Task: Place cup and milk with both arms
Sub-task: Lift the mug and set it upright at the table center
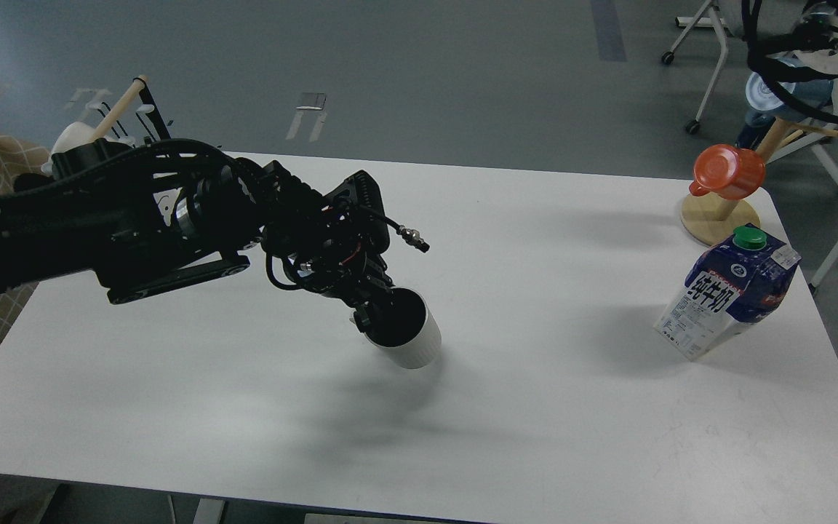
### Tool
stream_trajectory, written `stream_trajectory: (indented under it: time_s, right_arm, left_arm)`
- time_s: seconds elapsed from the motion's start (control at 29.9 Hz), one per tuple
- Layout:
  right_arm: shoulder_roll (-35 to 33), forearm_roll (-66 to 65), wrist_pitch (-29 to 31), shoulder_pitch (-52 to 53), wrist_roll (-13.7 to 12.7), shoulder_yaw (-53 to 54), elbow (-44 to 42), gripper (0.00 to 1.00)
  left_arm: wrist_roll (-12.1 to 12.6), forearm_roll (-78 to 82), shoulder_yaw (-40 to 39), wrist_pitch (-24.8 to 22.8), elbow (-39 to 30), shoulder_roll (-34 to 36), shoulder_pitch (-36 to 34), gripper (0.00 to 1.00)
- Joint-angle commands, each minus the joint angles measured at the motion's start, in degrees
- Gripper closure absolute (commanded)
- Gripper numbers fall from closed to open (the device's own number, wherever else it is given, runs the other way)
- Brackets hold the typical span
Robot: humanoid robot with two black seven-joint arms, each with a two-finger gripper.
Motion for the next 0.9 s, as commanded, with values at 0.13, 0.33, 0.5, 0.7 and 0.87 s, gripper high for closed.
stream_trajectory:
  time_s: [0.13,0.33,0.5,0.7,0.87]
  right_arm:
    - [0.8,0.0,0.0,-0.4,0.0,-0.3,-0.1,0.0]
    - [0.4,0.2,0.0,-0.8,0.0,-0.3,0.0,0.0]
    - [0.2,0.3,0.0,-0.8,0.0,-0.3,0.1,0.0]
    - [0.2,0.2,0.0,-1.0,0.0,-0.3,0.2,0.0]
    - [0.2,0.3,0.0,-1.3,0.0,-0.3,0.2,0.0]
  left_arm:
    - [0.0,-0.5,3.2,0.0,4.6,-2.1,-1.2,1.0]
    - [0.0,-0.6,4.2,0.0,5.1,-4.2,-1.6,1.0]
    - [0.0,-0.7,6.2,0.0,5.9,-4.3,-1.6,1.0]
    - [0.0,-0.9,6.4,0.0,6.9,-4.2,-1.5,1.0]
    - [0.0,-1.1,6.4,0.0,7.1,-4.2,-1.2,1.0]
